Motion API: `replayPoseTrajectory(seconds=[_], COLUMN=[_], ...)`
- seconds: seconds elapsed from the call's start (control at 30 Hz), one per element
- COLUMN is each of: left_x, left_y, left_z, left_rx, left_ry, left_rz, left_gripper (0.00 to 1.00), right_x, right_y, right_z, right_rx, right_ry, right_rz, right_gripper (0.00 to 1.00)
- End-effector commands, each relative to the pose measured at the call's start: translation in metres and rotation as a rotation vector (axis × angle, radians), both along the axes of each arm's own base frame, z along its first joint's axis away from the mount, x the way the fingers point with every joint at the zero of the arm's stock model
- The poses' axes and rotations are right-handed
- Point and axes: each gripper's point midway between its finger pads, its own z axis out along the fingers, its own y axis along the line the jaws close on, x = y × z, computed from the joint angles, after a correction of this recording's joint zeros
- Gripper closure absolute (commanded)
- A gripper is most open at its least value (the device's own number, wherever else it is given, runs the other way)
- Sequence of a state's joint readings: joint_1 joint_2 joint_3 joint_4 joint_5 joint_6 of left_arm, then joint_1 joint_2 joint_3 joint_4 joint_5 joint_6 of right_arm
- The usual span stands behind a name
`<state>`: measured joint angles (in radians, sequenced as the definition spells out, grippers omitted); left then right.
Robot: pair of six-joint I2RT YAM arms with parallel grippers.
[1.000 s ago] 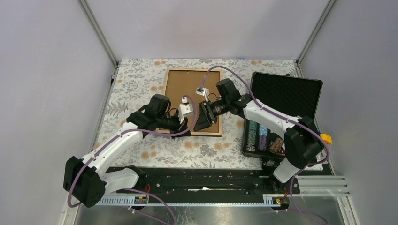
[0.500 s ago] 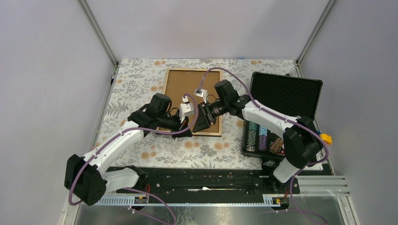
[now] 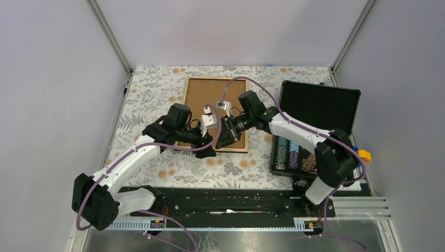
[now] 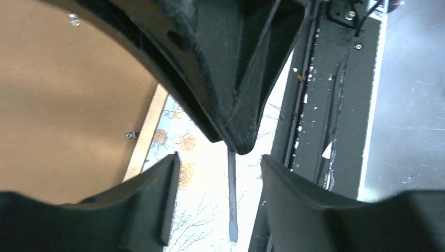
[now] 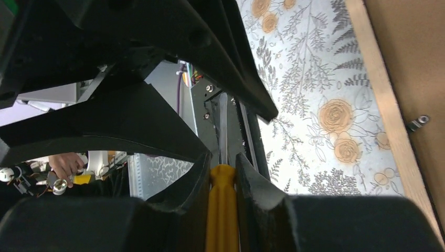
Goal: Take the photo out of the frame
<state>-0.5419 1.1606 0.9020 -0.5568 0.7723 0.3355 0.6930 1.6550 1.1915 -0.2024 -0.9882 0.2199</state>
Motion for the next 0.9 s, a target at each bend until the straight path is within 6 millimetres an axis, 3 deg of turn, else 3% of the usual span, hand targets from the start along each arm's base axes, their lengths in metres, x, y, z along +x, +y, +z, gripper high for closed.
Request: replayPoseTrajectory(seconds=[0.0,0.13,0.3,0.57,0.87], left_x=[0.026,0.038,0.052,0.082,0.085], left_y=[0.011,0.024,0.027,0.015,0.006], left_z=[0.021,0.000,-0.038,-0.070,-0.110], left_rx=[0.036,0.132,0.227,0.285,0.434], left_ry=[-0.182,-0.260,-0.268,-0.354,-0.413], left_rz=[0.042,0.047,0.008,-0.054,-0.129], left_gripper=[0.28,0.20,0.22,0.30,0.32], right_x=[0.032,0.083,0.116,0.138,0.131], right_y=[-0.017,-0.056,-0.096,-0.127,-0.134], right_z=[0.017,0.009,-0.005,-0.019,-0.027], right_rx=[0.007,-0.089,-0.256,-0.442,-0.481], right_ry=[-0.075,-0.150,-0.292,-0.409,-0.389], right_rz=[-0.086,-0.268,-0.363,-0.416,-0.416], right_gripper=[1.00,1.00,1.00,1.00,1.00])
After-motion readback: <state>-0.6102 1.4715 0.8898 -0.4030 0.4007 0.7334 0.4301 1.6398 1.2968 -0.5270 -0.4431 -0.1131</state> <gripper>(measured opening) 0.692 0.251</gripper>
